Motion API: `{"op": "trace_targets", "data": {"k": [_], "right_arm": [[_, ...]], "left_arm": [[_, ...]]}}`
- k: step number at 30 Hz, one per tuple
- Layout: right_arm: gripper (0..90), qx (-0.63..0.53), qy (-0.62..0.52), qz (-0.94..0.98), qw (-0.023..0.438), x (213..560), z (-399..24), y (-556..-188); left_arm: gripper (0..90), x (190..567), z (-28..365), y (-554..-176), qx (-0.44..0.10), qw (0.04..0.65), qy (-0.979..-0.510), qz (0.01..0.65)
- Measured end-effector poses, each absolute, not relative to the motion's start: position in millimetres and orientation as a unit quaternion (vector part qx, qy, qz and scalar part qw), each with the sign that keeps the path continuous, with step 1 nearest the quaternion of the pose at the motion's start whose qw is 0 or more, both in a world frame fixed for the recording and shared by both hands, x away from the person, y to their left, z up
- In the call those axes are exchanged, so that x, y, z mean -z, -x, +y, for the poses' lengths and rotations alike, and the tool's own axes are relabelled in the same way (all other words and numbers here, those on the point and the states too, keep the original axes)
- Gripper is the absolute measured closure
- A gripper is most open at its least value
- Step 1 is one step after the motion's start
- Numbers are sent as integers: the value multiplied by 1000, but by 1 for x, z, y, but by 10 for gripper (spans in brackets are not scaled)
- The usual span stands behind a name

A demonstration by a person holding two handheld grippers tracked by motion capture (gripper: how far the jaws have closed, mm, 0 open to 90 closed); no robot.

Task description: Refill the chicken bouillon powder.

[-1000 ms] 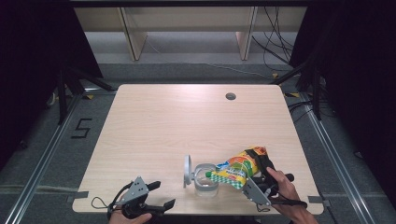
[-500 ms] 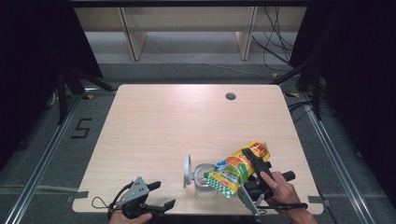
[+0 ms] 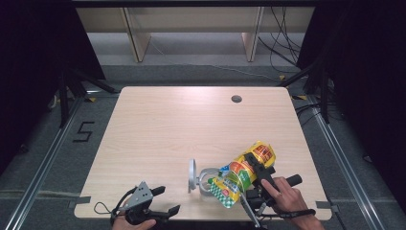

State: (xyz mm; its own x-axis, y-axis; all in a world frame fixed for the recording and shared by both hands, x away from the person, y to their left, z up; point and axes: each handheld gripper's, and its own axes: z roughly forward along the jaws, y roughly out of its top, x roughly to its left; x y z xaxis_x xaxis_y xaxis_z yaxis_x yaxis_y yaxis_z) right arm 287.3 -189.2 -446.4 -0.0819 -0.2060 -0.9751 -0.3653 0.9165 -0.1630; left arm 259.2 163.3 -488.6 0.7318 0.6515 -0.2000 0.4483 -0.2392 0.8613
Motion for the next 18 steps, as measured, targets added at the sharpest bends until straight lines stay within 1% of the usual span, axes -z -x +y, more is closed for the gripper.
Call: {"op": "trace_targets", "data": {"k": [1,2,3,5,8,10,11,13,16,18], "right_arm": [[301,-67,170,740,647,450,-190,-286],[302,-65,170,742,645,450,-190,-286],[302,-65,169,741,646,450,-190,-286],[302,-61,190,732,651,447,-189,-287],[303,-57,166,743,645,449,-190,-285],[303,-64,173,735,653,450,-190,-286],[303,-56,198,724,658,447,-189,-287],[304,-57,173,733,656,449,-188,-285],[304,-51,209,722,658,446,-188,-288],[304,-63,187,728,656,449,-190,-288]], "left_arm": [[165,488,164,-260,-103,506,-784,344],[165,488,164,-261,-105,506,-786,340],[165,489,163,-259,-100,507,-780,354],[165,489,163,-259,-99,505,-782,352],[165,489,163,-260,-99,504,-782,351],[165,489,164,-260,-99,504,-784,349],[165,489,164,-260,-98,504,-784,349],[165,489,163,-260,-99,505,-782,351],[165,489,163,-259,-101,505,-782,351],[165,489,163,-259,-101,505,-781,353]]}}
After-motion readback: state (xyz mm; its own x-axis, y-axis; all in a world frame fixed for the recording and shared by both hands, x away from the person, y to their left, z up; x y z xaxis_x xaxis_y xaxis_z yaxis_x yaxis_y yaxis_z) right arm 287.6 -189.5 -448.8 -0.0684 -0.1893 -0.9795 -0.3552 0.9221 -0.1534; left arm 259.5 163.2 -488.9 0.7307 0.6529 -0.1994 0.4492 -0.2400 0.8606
